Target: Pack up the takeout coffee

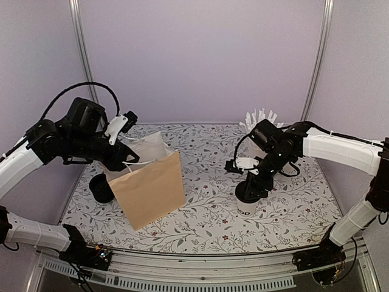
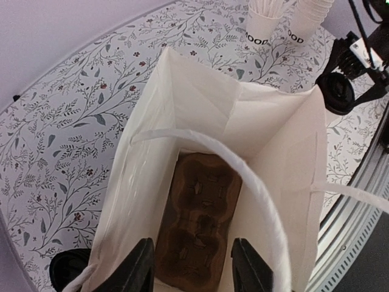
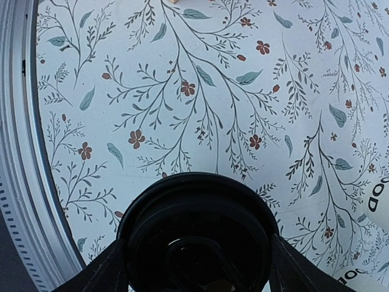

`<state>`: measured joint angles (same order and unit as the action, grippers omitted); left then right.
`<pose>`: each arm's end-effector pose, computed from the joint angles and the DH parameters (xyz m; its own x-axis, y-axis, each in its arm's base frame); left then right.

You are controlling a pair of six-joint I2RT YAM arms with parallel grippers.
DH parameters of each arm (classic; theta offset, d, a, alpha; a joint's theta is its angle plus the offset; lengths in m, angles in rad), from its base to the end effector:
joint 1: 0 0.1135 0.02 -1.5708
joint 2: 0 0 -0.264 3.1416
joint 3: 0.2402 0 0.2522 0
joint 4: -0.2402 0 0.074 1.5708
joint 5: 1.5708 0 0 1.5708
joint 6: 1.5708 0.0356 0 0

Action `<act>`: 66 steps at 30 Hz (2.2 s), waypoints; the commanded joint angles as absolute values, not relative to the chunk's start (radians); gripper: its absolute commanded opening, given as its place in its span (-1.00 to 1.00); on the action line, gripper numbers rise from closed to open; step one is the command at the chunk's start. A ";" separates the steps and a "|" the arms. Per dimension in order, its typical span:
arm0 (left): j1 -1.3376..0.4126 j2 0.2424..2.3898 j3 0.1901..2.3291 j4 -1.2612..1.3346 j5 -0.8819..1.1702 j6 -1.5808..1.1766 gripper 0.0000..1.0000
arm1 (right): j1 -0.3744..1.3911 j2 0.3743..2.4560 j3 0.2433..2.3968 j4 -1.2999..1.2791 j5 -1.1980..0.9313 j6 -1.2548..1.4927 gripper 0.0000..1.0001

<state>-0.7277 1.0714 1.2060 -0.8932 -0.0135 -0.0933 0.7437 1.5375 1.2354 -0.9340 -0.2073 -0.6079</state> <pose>0.1555 -0.1379 0.3622 -0.5727 0.3854 -0.7235 0.6071 0.7925 -0.0584 0.2149 0.2076 0.2590 -0.1638 -0.9101 -0.3807 -0.9817 0.1884 -0.0280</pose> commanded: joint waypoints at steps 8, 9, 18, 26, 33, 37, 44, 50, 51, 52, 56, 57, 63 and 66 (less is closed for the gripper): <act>-0.715 1.149 1.308 -0.863 0.117 -0.065 -0.06 | 0.733 1.487 1.272 -1.005 -0.201 -0.633 0.82; -0.716 1.144 1.308 -0.865 0.117 -0.068 -0.04 | 0.733 1.488 1.275 -1.019 -0.196 -0.636 0.85; -0.716 1.084 1.277 -0.876 0.106 -0.088 0.04 | 0.732 1.523 1.333 -1.093 -0.114 -0.650 0.88; -0.716 1.063 1.272 -0.886 0.115 -0.088 0.12 | 0.734 1.624 1.420 -1.151 -0.121 -0.661 0.88; -0.716 1.038 1.255 -0.897 0.106 -0.087 0.13 | 0.735 1.673 1.443 -1.168 -0.130 -0.662 0.86; -0.716 1.028 1.246 -0.898 0.103 -0.086 0.14 | 0.740 1.693 1.448 -1.167 -0.122 -0.658 0.84; -0.716 1.026 1.248 -0.900 0.100 -0.082 0.14 | 0.747 1.696 1.497 -1.176 -0.138 -0.646 0.82; -0.716 1.029 1.249 -0.900 0.093 -0.079 0.14 | 0.753 1.658 1.501 -1.182 -0.146 -0.647 0.83; -0.716 1.031 1.249 -0.900 0.094 -0.079 0.14 | 0.755 1.656 1.490 -1.181 -0.145 -0.647 0.84; -0.717 1.033 1.249 -0.900 0.094 -0.080 0.14 | 0.757 1.654 1.479 -1.177 -0.139 -0.647 0.84; -0.716 1.039 1.244 -0.893 0.098 -0.078 0.15 | 0.766 1.654 1.432 -1.154 -0.105 -0.645 0.85; -0.718 1.041 1.244 -0.891 0.099 -0.080 0.15 | 0.768 1.655 1.423 -1.148 -0.098 -0.643 0.86; -0.716 1.044 1.246 -0.889 0.100 -0.081 0.15 | 0.775 1.655 1.397 -1.119 -0.074 -0.637 0.87; -0.717 1.042 1.243 -0.888 0.100 -0.080 0.16 | 0.776 1.661 1.399 -1.113 -0.078 -0.633 0.87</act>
<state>-0.7273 1.0405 1.2533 -0.8955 0.0975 -0.0822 0.7681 1.6630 1.4197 -1.1416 -0.1131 -0.6437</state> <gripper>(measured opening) 0.577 0.936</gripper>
